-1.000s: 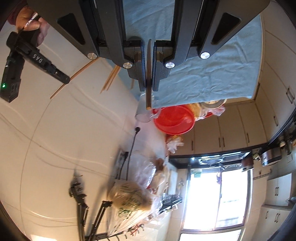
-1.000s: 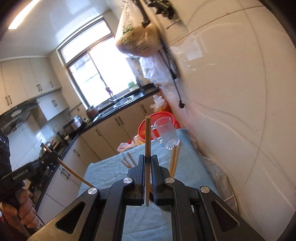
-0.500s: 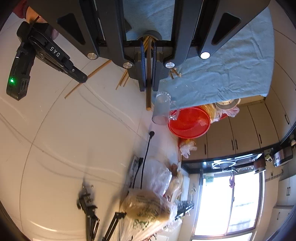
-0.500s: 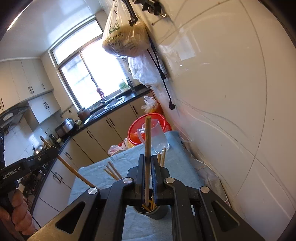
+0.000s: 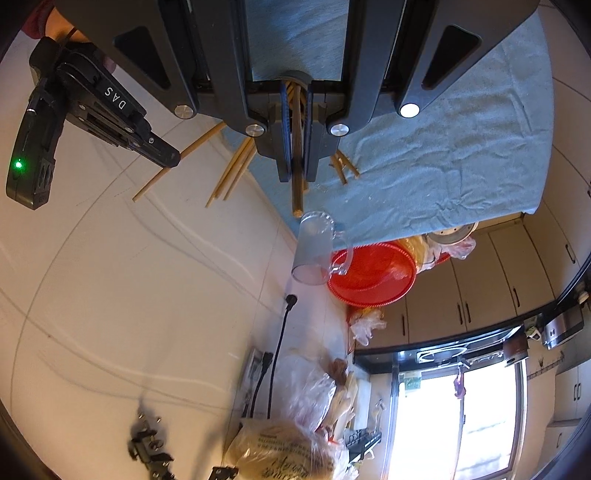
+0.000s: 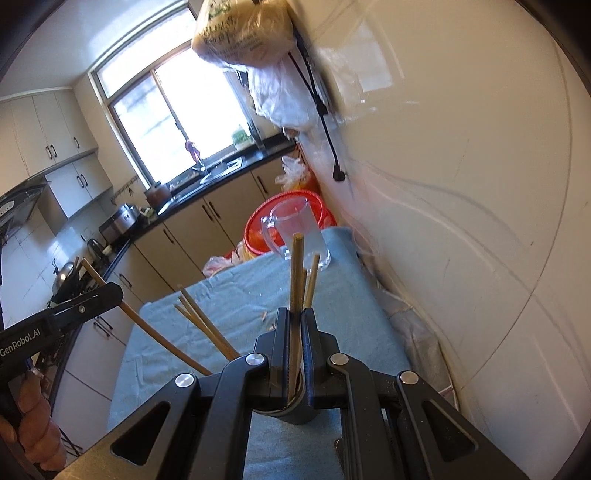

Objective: Organize utensils
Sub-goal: 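Lower the chopstick into the black holder, then open the right gripper to release the chopstick in the holder, then move the open right gripper back over the chopsticks on the towel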

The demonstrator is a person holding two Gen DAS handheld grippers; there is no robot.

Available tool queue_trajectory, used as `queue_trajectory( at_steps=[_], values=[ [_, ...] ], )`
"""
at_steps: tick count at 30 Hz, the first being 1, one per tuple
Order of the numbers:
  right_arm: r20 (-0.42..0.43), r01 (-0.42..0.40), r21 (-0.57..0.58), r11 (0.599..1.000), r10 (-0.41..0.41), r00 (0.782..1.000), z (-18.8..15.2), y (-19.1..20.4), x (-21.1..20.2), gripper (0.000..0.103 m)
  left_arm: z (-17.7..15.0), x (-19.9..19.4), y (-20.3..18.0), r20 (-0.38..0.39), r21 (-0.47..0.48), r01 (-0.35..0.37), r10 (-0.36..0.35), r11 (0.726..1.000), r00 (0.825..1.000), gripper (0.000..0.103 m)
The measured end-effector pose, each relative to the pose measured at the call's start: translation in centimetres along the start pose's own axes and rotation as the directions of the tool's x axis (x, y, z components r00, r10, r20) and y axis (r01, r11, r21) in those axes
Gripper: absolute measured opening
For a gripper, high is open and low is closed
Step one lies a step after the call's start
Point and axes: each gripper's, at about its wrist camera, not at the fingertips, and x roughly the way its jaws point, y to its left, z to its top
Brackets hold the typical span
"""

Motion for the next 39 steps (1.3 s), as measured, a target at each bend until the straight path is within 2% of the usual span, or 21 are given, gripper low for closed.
queue_trajectory(
  at_steps=[8,16,18,20,21,26,28,30,32,39],
  values=[
    [-0.075,-0.004,-0.002,1.000,0.004,0.997,-0.7,0.0,3.5,0.007,-1.1,2.5,1.2,-0.052,-0.019,-0.039,0.038,0.999,0.998,0.006],
    [-0.073,0.005,0.013,1.000,-0.004,0.997,0.3,-0.2,4.3,0.009,-0.8,3.5,1.7,-0.053,-0.013,-0.051,0.050,0.999,0.997,0.006],
    [-0.062,0.007,0.019,1.000,-0.006,0.998,0.6,-0.3,4.0,0.025,-0.5,3.4,1.7,-0.051,-0.012,-0.050,0.050,0.999,0.997,0.012],
    [-0.038,0.004,0.031,1.000,-0.003,0.999,0.9,-0.5,3.4,0.034,-0.2,2.9,1.8,-0.033,-0.021,-0.047,0.046,0.999,0.998,0.031],
    [-0.026,0.007,0.032,0.999,-0.006,1.000,1.1,-0.6,3.0,0.035,-0.1,2.5,1.9,-0.015,-0.025,-0.052,0.052,0.998,0.999,0.033],
    [0.017,0.020,0.052,0.998,-0.020,1.000,1.8,-0.9,0.8,0.046,0.8,0.8,2.6,0.022,-0.051,-0.043,0.045,0.998,0.999,0.038],
    [0.034,0.027,0.055,0.998,-0.029,0.999,1.9,-0.8,-0.2,0.052,1.0,0.0,3.1,0.037,-0.063,-0.049,0.051,0.997,0.998,0.044],
    [0.045,0.036,0.049,0.998,-0.039,0.998,1.8,-0.4,-1.1,0.062,1.1,-0.8,3.8,0.055,-0.077,-0.054,0.058,0.996,0.997,0.045],
    [0.049,0.045,0.039,0.998,-0.047,0.998,1.4,0.1,-1.8,0.066,1.0,-1.3,4.8,0.055,-0.085,-0.062,0.067,0.994,0.996,0.047],
    [-0.005,0.005,0.000,1.000,-0.005,1.000,-1.5,2.8,-2.6,0.068,-1.7,-1.2,9.6,0.004,-0.103,-0.127,0.128,0.987,0.992,0.047]
  ],
)
